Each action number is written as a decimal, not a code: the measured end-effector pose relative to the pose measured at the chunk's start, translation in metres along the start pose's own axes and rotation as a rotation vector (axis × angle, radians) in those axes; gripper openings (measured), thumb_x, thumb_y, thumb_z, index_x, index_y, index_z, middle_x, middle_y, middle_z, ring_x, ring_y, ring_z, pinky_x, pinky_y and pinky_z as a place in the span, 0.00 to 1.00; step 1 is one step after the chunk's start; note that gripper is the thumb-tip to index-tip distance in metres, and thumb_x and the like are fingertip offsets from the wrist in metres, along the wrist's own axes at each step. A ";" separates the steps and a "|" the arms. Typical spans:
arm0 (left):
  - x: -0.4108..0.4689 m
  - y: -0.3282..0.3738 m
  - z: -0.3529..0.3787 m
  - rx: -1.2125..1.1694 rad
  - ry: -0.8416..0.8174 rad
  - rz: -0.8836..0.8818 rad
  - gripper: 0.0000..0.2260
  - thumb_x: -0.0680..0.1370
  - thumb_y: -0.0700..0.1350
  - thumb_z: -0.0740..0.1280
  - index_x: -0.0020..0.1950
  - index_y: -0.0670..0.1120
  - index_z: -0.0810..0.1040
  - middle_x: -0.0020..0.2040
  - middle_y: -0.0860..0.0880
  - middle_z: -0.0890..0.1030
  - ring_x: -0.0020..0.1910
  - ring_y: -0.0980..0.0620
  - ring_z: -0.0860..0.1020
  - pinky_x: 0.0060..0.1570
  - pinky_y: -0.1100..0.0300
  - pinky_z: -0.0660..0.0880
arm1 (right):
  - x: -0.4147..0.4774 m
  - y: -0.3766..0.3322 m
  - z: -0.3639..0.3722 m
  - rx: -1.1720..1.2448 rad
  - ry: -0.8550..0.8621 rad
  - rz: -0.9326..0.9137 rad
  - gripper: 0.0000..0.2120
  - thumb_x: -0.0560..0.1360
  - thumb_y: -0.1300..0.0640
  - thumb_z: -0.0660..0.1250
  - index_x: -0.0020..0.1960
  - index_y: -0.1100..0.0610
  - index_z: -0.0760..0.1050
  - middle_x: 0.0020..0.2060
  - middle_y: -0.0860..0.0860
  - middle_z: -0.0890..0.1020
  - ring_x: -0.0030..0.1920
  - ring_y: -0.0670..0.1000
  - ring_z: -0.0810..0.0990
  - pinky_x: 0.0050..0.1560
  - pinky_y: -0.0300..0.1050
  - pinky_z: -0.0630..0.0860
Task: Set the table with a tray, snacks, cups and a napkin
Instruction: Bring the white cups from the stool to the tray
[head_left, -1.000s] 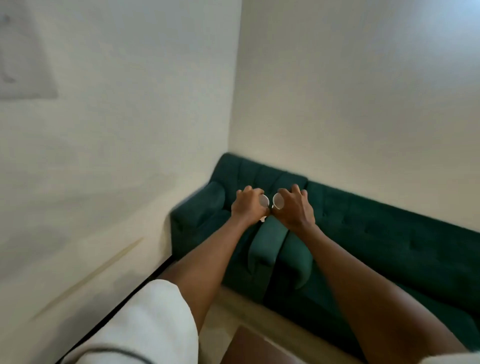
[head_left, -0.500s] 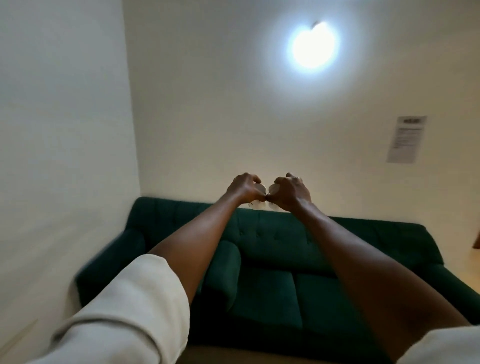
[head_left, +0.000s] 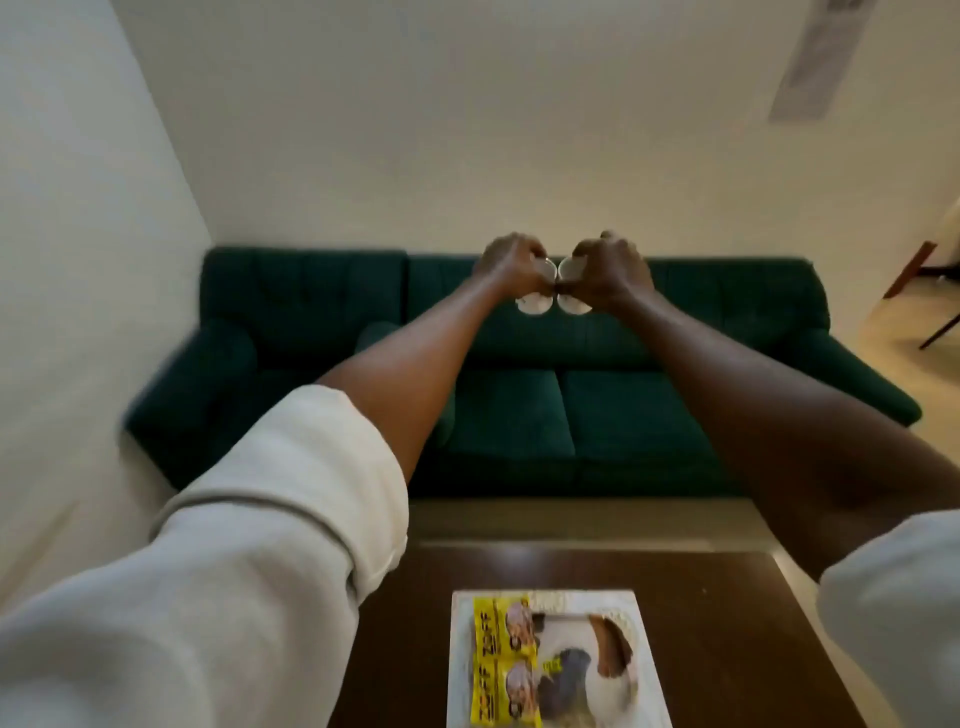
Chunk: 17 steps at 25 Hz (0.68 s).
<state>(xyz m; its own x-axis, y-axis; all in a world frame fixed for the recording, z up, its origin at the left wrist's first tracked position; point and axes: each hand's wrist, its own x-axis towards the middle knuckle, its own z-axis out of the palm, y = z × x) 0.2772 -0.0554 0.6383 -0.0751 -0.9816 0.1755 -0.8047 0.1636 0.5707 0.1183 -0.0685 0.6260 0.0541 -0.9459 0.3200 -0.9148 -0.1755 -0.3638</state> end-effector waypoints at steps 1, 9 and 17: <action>-0.005 -0.011 0.021 -0.019 -0.017 -0.031 0.23 0.70 0.52 0.77 0.64 0.49 0.82 0.61 0.48 0.84 0.60 0.48 0.81 0.53 0.57 0.78 | -0.007 0.012 0.021 0.015 -0.044 0.032 0.38 0.61 0.34 0.78 0.63 0.55 0.81 0.57 0.57 0.79 0.57 0.60 0.79 0.55 0.55 0.81; -0.087 -0.119 0.296 0.006 -0.271 -0.313 0.27 0.69 0.50 0.80 0.67 0.49 0.79 0.64 0.46 0.78 0.64 0.44 0.76 0.60 0.46 0.79 | -0.139 0.165 0.239 0.005 -0.470 0.237 0.34 0.66 0.39 0.78 0.66 0.54 0.74 0.64 0.58 0.73 0.64 0.61 0.73 0.58 0.59 0.78; -0.235 -0.201 0.515 0.010 -0.493 -0.493 0.27 0.68 0.48 0.79 0.66 0.47 0.78 0.64 0.46 0.78 0.64 0.40 0.74 0.57 0.49 0.76 | -0.323 0.280 0.405 -0.004 -0.776 0.269 0.31 0.68 0.43 0.76 0.65 0.55 0.72 0.63 0.60 0.72 0.64 0.64 0.72 0.51 0.61 0.81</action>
<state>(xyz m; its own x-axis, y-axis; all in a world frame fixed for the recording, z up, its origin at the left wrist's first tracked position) 0.1540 0.0915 0.0694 0.0439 -0.8717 -0.4881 -0.8191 -0.3112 0.4820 0.0069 0.0773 0.0670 0.0931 -0.8753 -0.4746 -0.9373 0.0837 -0.3382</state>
